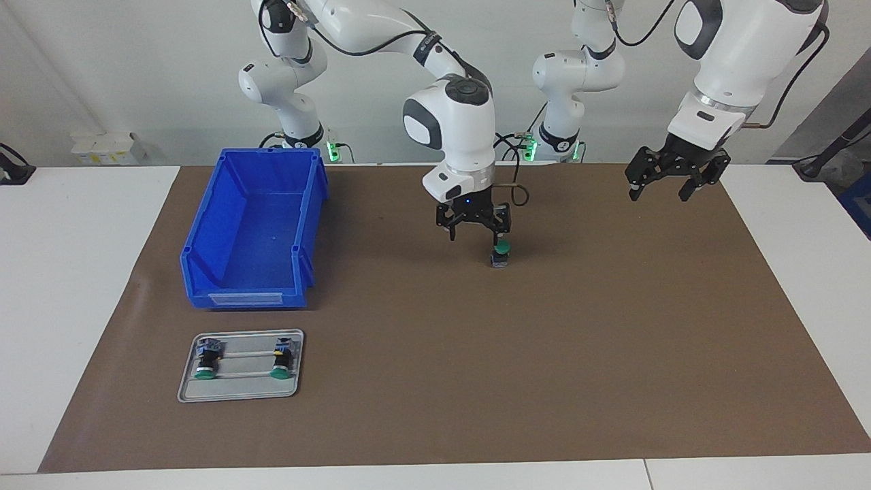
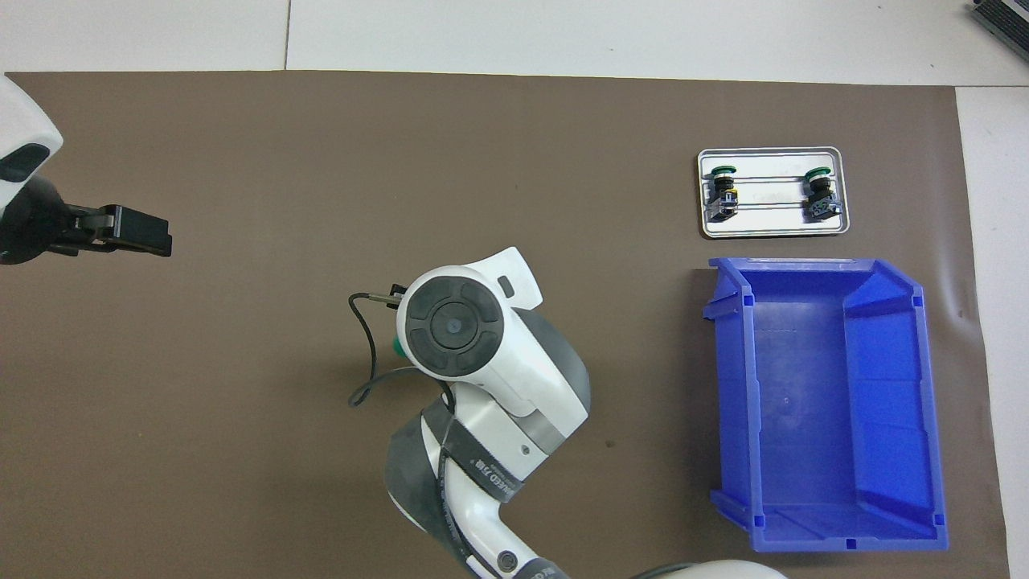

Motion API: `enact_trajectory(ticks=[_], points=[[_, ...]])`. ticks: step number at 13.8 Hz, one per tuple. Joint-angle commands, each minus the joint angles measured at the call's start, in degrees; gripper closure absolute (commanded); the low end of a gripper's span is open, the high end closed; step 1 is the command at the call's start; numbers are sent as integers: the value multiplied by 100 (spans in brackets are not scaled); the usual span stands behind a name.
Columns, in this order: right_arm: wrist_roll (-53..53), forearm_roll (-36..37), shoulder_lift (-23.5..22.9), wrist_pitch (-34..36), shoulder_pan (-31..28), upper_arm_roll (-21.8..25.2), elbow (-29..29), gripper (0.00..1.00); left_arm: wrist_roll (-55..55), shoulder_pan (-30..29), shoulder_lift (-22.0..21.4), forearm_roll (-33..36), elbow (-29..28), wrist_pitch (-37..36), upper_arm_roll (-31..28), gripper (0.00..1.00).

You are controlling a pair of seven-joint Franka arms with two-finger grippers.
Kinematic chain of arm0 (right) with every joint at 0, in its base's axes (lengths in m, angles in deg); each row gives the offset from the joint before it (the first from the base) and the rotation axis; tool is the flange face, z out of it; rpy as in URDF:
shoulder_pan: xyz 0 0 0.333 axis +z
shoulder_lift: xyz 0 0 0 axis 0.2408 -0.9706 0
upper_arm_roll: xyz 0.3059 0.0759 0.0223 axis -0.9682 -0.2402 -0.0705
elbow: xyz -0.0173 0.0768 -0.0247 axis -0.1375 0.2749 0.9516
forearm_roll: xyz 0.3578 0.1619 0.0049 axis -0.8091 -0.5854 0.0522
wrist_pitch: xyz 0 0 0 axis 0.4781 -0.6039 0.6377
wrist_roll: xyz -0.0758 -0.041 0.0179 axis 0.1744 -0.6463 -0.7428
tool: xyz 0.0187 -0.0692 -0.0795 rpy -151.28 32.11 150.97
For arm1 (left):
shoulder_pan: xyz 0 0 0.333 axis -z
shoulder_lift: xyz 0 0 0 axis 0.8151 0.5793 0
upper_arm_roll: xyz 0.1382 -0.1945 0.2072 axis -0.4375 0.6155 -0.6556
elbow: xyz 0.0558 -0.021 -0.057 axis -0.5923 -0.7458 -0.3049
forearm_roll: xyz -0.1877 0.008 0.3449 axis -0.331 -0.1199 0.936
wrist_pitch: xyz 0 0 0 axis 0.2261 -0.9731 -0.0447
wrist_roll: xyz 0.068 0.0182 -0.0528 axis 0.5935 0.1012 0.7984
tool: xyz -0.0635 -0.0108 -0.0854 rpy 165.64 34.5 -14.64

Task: Place and press button with both arms
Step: 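Grasp the upright button with the right gripper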

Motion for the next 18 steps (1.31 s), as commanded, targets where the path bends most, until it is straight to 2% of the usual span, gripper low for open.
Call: enact_trajectory(ticks=[1, 5, 14, 18], points=[[431, 144, -893, -88, 310, 42, -881, 0, -265, -53, 211, 127, 537, -501, 22, 0], [423, 487, -1134, -580, 338, 25, -850, 0, -583, -193, 141, 207, 344, -493, 22, 0], [2, 514, -976, -581, 461, -2, -216, 0, -565, -211, -97, 207, -237, -18, 13, 0], [-87, 514, -976, -590, 461, -2, -225, 9, -557, -202, -105, 207, -228, -97, 22, 0]])
